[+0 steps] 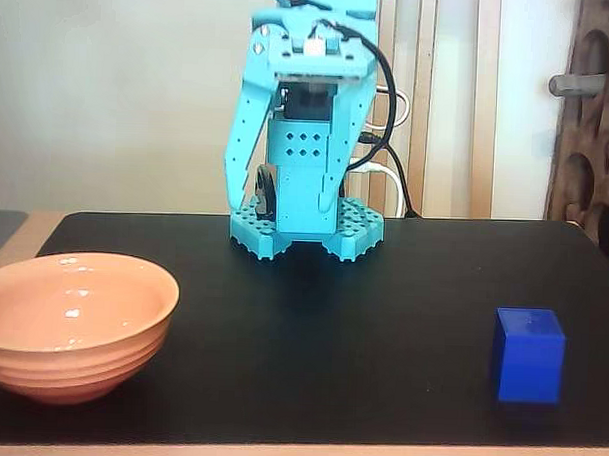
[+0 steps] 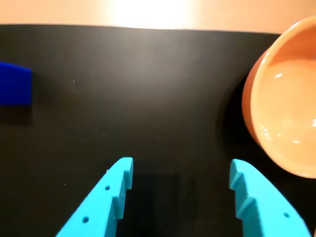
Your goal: Place the blue cube in the orange bowl.
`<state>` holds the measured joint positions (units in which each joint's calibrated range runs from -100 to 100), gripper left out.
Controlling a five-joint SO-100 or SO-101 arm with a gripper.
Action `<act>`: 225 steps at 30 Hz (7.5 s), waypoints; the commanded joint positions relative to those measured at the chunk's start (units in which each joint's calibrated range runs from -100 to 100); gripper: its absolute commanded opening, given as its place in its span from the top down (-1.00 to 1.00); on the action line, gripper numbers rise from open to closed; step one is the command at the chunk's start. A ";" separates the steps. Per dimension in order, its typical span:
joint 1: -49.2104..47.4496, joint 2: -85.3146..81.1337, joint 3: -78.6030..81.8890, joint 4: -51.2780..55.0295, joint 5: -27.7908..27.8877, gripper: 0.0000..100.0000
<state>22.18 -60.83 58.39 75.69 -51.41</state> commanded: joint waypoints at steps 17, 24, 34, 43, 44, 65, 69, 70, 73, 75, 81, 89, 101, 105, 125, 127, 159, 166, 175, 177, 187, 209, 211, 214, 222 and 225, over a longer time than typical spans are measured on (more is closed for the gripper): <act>0.89 10.60 -16.92 0.18 -0.19 0.54; 0.79 11.19 -17.20 0.18 -0.19 0.54; 0.39 11.28 -17.20 0.18 -0.19 0.54; -0.01 11.28 -16.83 0.18 -0.19 0.54; -0.21 11.28 -16.83 0.18 -0.19 0.54; -12.75 11.28 -17.10 0.18 -0.24 0.54; -17.26 11.28 -17.10 0.18 -0.30 0.54; -18.06 11.28 -17.10 0.18 -0.30 0.54; -21.07 11.79 -17.10 0.18 -0.30 0.53; -23.98 13.24 -17.20 -0.35 -0.30 0.53; -29.70 14.26 -17.29 -0.61 -0.40 0.52; -35.82 16.99 -18.19 -1.22 -3.08 0.53; -40.13 22.61 -22.73 -3.48 -7.38 0.53; -41.73 23.81 -22.73 -6.44 -9.06 0.53; -42.24 27.30 -22.73 -10.10 -16.20 0.52; -42.24 27.39 -22.55 -10.71 -16.67 0.52; -36.42 36.67 -21.64 -20.03 -22.24 0.49; -35.11 38.38 -21.64 -20.12 -22.29 0.47; -35.62 42.13 -21.64 -24.04 -22.66 0.47; -35.52 42.04 -21.73 -23.60 -22.66 0.47; -35.42 42.55 -21.73 -23.34 -22.61 0.47; -39.33 46.81 -21.46 -24.04 -22.61 0.47; -39.73 47.33 -21.46 -24.13 -22.61 0.47; -40.83 47.50 -21.46 -24.13 -22.61 0.48; -41.53 47.75 -21.46 -24.13 -22.61 0.48; -41.53 49.29 -21.73 -24.13 -22.61 0.48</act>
<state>-18.80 -12.32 41.61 53.24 -73.20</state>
